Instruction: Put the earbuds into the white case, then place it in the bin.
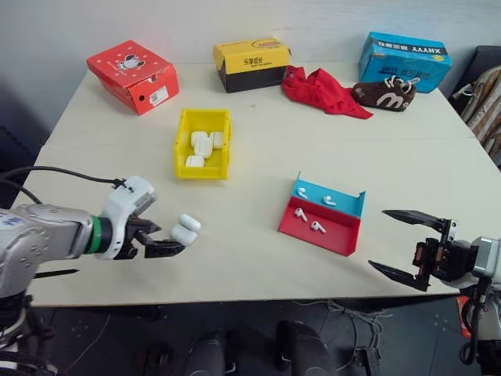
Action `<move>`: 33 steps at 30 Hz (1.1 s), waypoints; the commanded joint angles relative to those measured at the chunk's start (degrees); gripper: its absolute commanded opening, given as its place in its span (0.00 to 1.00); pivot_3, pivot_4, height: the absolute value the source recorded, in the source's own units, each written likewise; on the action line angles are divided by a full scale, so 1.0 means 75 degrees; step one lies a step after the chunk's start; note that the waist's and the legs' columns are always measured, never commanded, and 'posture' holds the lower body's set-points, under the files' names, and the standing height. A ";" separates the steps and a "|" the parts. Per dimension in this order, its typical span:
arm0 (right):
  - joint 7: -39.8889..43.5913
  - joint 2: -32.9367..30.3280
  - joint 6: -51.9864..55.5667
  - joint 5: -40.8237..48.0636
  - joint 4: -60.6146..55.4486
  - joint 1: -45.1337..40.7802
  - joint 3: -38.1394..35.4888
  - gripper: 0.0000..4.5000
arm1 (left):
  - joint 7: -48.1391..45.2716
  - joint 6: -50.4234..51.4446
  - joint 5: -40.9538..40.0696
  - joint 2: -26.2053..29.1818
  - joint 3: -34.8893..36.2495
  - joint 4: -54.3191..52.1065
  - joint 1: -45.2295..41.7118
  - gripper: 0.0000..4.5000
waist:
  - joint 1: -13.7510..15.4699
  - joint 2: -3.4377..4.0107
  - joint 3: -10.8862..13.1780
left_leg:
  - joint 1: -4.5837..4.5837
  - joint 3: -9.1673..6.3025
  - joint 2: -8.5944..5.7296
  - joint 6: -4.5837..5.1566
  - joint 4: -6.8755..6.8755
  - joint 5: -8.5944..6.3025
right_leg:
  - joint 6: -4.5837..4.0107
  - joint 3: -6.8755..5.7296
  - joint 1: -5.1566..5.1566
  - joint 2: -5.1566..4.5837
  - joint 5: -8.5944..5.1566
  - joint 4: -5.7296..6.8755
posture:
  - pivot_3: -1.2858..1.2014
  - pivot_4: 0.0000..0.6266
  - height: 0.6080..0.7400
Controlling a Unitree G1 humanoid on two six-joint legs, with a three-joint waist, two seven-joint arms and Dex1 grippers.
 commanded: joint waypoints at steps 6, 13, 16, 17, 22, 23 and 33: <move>-0.0997 -0.0111 0.0337 -0.0255 -0.1322 0.0227 -0.0124 1.00 | 0.0385 -0.0744 0.1010 -0.0448 -0.1374 0.0698 -0.0689 1.00 | 0.0128 0.0000 0.0000 | 0.0001 0.0000 0.0008 -0.0009 0.0001 0.0002 | -0.0005 0.0008 -0.0003 -0.0010 -0.0003 -0.0005 | 0.52 0.24 1.00; -0.1774 -0.0219 0.0922 -0.0385 -0.2272 0.0425 -0.0135 1.00 | 0.0474 -0.1005 0.1497 -0.0906 -0.1956 0.1120 -0.0914 1.00 | 0.0169 -0.0002 -0.0001 | 0.0001 0.0000 0.0010 -0.0007 0.0007 0.0006 | -0.0014 0.0007 -0.0005 -0.0012 -0.0007 -0.0008 | 0.52 0.24 1.00; -0.1910 -0.0256 0.1079 -0.0359 -0.2479 0.0476 -0.0162 1.00 | 0.0475 -0.1049 0.1608 -0.1028 -0.2020 0.1168 -0.0908 1.00 | 0.0172 -0.0003 -0.0002 | 0.0001 0.0000 0.0010 0.0000 0.0008 0.0010 | -0.0014 0.0007 -0.0005 -0.0012 -0.0008 -0.0009 | 0.52 0.24 1.00; -0.1918 -0.0259 0.1103 -0.0350 -0.2505 0.0486 -0.0157 1.00 | 0.0473 -0.1035 0.1635 -0.1079 -0.2030 0.1149 -0.0887 1.00 | 0.0176 -0.0003 -0.0002 | 0.0001 0.0000 0.0010 0.0008 0.0008 0.0015 | -0.0014 0.0006 -0.0004 -0.0011 -0.0008 -0.0009 | 0.52 0.24 1.00; -0.1829 -0.0221 0.1176 -0.0237 -0.2541 0.0516 -0.0123 1.00 | 0.0565 -0.1053 0.1825 -0.1306 -0.2089 0.1055 -0.0724 1.00 | 0.0241 -0.0005 -0.0003 | 0.0003 0.0000 0.0008 0.0013 0.0016 0.0017 | -0.0013 0.0005 0.0000 -0.0010 -0.0007 -0.0008 | 0.52 0.24 1.00; -0.1784 -0.0214 0.1172 -0.0225 -0.2536 0.0525 -0.0101 1.00 | 0.0602 -0.1096 0.1897 -0.1339 -0.2107 0.1065 -0.0666 0.96 | 0.0259 -0.0005 -0.0004 | 0.0003 0.0000 0.0008 0.0013 0.0019 0.0017 | -0.0013 0.0005 0.0001 -0.0011 -0.0007 -0.0007 | 0.52 0.24 1.00; -0.1651 -0.0150 0.1057 -0.0255 -0.2398 0.0557 -0.0117 1.00 | 0.0495 -0.1432 0.2145 -0.1370 -0.1938 0.0986 -0.0275 0.62 | 0.0314 -0.0006 -0.0006 | 0.0014 0.0000 0.0010 0.0011 0.0022 0.0016 | -0.0014 0.0007 0.0010 -0.0031 -0.0008 -0.0005 | 0.52 0.24 1.00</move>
